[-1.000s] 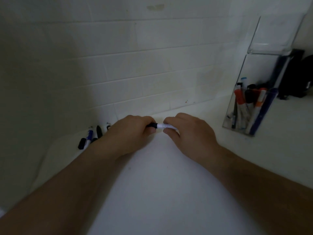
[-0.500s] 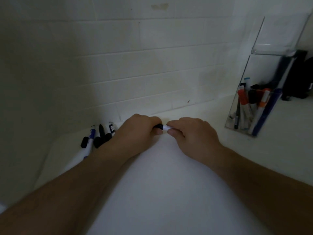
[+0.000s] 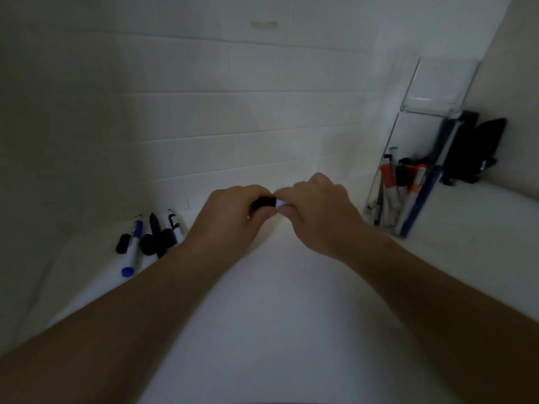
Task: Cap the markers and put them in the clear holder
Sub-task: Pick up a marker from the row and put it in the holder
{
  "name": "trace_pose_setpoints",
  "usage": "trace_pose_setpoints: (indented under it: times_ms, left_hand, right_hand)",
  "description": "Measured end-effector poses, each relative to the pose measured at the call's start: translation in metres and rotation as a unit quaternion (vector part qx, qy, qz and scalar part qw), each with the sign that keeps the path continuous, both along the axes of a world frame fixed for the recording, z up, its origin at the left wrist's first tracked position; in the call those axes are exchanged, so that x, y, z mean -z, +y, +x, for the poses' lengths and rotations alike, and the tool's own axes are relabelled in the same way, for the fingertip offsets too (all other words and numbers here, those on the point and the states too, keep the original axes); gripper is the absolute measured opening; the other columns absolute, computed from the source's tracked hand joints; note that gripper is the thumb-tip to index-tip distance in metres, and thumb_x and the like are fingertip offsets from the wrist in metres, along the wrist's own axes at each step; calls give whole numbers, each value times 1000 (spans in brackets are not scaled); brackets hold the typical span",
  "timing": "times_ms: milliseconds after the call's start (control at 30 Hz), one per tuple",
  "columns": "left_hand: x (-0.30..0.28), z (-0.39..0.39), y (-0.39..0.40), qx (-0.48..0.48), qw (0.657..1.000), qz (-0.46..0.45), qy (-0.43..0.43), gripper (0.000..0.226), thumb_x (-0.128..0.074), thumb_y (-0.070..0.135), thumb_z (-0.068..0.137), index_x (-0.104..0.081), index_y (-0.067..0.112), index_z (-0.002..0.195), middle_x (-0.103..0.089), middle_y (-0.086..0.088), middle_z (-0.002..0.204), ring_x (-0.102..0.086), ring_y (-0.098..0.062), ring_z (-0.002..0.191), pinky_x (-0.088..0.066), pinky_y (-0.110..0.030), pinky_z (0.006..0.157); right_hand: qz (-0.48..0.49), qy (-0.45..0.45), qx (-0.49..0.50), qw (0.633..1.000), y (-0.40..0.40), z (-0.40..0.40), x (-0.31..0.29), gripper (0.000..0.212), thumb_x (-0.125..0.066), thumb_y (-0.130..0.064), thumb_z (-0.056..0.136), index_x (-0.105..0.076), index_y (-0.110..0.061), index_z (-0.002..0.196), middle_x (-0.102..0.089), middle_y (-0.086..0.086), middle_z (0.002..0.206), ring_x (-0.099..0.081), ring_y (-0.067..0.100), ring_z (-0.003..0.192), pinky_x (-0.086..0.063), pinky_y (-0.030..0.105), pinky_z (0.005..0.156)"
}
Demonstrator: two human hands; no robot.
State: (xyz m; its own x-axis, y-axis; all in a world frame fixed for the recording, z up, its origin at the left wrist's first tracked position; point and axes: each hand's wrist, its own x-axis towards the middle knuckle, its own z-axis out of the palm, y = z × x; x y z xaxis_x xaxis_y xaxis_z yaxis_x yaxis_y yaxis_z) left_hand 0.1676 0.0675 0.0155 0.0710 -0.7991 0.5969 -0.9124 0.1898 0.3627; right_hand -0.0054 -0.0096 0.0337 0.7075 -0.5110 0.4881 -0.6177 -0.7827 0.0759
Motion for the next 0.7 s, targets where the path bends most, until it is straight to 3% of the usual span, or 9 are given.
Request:
trace_pose_setpoints:
  times_ms: [100, 167, 233, 300, 433, 567, 700]
  left_hand:
    - [0, -5, 1, 3, 998, -6, 60, 48, -64, 30, 94, -50, 33, 140, -70, 13, 110, -65, -10, 91, -49, -28, 84]
    - [1, -9, 3, 37, 999, 9, 26, 73, -64, 28, 93, -23, 38, 153, -63, 17, 119, -61, -8, 95, -49, -28, 84]
    - [2, -14, 5, 66, 997, 12, -42, 83, -64, 29, 92, -10, 40, 155, -57, 16, 129, -57, -8, 104, -47, -28, 87]
    - [5, -19, 6, 82, 990, -4, -111, 76, -62, 29, 92, -20, 38, 155, -56, 12, 133, -55, -13, 112, -45, -28, 92]
    - [11, -29, 6, 153, 966, -26, -207, 53, -62, 27, 90, -50, 32, 142, -59, 4, 132, -59, -19, 110, -53, -35, 89]
    - [12, -38, 8, 187, 954, -6, -236, 47, -55, 29, 93, -52, 36, 139, -57, 8, 132, -57, -15, 107, -51, -33, 85]
    - [17, -40, 7, 202, 950, -9, -237, 43, -56, 29, 94, -55, 35, 137, -58, 8, 129, -58, -15, 105, -51, -34, 84]
  right_hand:
    - [49, -9, -21, 999, -2, -4, -24, 17, -42, -33, 104, -59, -31, 106, -57, -6, 92, -49, 20, 91, -33, 35, 73]
    - [80, -98, -31, 991, -3, -17, -45, 12, -46, -28, 104, -57, -32, 101, -53, -8, 87, -49, 9, 80, -34, 27, 68]
    - [36, -216, -7, 976, -12, -36, -71, 12, -51, -25, 103, -62, -25, 107, -51, -9, 91, -47, 4, 76, -31, 14, 67]
    - [-32, -278, 25, 960, -20, -57, -94, 15, -57, -22, 100, -67, -17, 109, -53, -8, 97, -50, 8, 81, -31, 11, 71]
    - [-43, -250, 121, 960, -36, -100, -105, 15, -63, -26, 97, -70, -15, 104, -60, -3, 97, -55, 13, 87, -35, 23, 79]
    - [14, -220, 138, 966, -45, -113, -83, 13, -67, -29, 95, -66, -18, 101, -64, -1, 95, -61, 16, 89, -46, 30, 85]
    - [17, -265, 126, 956, -47, -106, -81, 18, -61, -25, 99, -60, -17, 114, -64, -4, 95, -63, 13, 86, -46, 19, 74]
